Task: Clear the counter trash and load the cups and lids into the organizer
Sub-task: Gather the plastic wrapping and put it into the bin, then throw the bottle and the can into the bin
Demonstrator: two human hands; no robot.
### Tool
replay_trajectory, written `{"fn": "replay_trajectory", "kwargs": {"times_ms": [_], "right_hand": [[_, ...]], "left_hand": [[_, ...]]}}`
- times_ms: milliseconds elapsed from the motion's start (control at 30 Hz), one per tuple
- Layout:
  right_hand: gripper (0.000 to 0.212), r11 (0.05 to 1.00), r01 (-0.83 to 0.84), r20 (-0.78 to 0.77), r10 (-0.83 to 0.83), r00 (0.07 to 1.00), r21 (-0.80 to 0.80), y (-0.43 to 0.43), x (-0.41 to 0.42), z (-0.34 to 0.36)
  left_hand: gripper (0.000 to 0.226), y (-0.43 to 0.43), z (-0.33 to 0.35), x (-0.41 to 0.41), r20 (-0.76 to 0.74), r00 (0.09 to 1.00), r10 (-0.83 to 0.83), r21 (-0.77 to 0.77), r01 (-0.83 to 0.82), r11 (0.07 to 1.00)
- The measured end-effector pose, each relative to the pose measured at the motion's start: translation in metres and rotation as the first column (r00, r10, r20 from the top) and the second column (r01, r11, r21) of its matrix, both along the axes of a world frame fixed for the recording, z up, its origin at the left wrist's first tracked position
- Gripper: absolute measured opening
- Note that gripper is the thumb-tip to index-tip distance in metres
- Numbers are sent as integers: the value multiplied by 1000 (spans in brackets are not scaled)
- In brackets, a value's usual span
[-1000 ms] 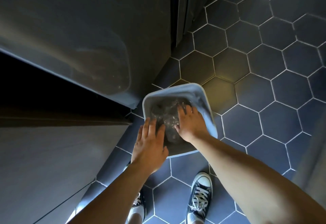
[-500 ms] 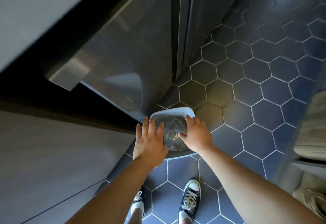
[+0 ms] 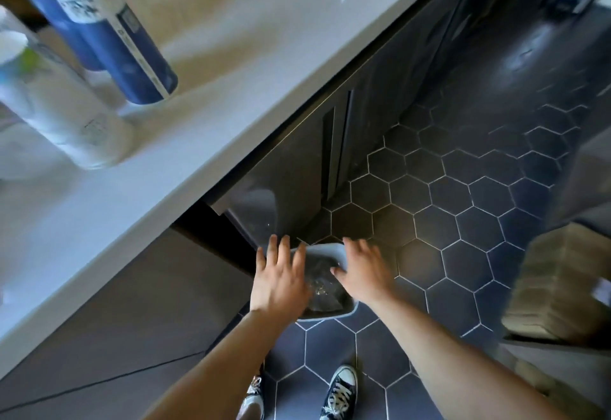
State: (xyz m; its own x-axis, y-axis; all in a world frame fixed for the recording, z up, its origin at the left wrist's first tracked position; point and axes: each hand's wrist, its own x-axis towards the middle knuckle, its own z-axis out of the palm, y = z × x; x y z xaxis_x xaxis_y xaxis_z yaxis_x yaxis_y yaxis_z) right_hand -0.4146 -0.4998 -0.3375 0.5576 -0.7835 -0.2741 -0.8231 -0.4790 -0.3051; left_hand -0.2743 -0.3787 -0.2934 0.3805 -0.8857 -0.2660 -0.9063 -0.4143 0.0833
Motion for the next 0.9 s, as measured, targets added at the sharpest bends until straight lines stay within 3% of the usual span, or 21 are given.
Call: {"fn": "replay_trajectory", "kwargs": {"times_ms": [267,567,900], "right_hand": [[70,1000,8,49,-7,999,-24,7,-12,85],[61,989,-37,234,69,970,-141,18,-2,200],[54,948,-254,465,315,828,-191,61,55,293]], "left_hand": [[73,13,79,-7,47,999,7,-91,-3,996],[69,52,166,-21,155,987,46,-299,3,954],[64,110,253,15,173,931,322,-517,-193,834]]}}
